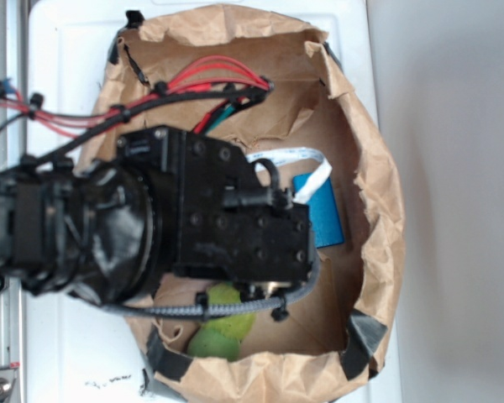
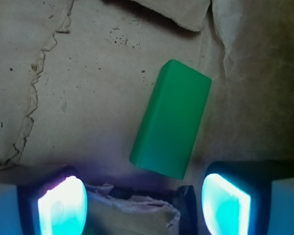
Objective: Grab the green block.
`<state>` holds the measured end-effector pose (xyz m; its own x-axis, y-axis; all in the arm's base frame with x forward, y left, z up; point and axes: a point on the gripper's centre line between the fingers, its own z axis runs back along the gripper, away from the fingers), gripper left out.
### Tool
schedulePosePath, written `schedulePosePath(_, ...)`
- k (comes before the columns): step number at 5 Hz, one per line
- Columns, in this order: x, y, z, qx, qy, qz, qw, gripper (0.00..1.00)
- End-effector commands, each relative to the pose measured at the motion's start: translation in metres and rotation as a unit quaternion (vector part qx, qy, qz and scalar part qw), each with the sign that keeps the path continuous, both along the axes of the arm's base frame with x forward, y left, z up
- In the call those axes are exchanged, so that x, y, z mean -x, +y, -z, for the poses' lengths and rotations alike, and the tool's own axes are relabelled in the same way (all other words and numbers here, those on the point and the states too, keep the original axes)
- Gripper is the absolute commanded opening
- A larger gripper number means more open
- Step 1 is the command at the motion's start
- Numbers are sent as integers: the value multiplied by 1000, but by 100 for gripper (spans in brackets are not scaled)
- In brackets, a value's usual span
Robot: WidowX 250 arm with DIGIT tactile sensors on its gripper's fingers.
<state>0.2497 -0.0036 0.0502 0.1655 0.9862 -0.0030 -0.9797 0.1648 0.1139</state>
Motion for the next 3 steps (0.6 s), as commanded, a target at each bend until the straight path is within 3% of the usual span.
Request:
schedulePosePath(1,-2,5,-12,2,-22,-10,1000,100)
schedulePosePath(2,-2,5,-12,2,-22,-10,1000,100)
schedulePosePath(3,-1,35,4,24,-50,-35,998,100)
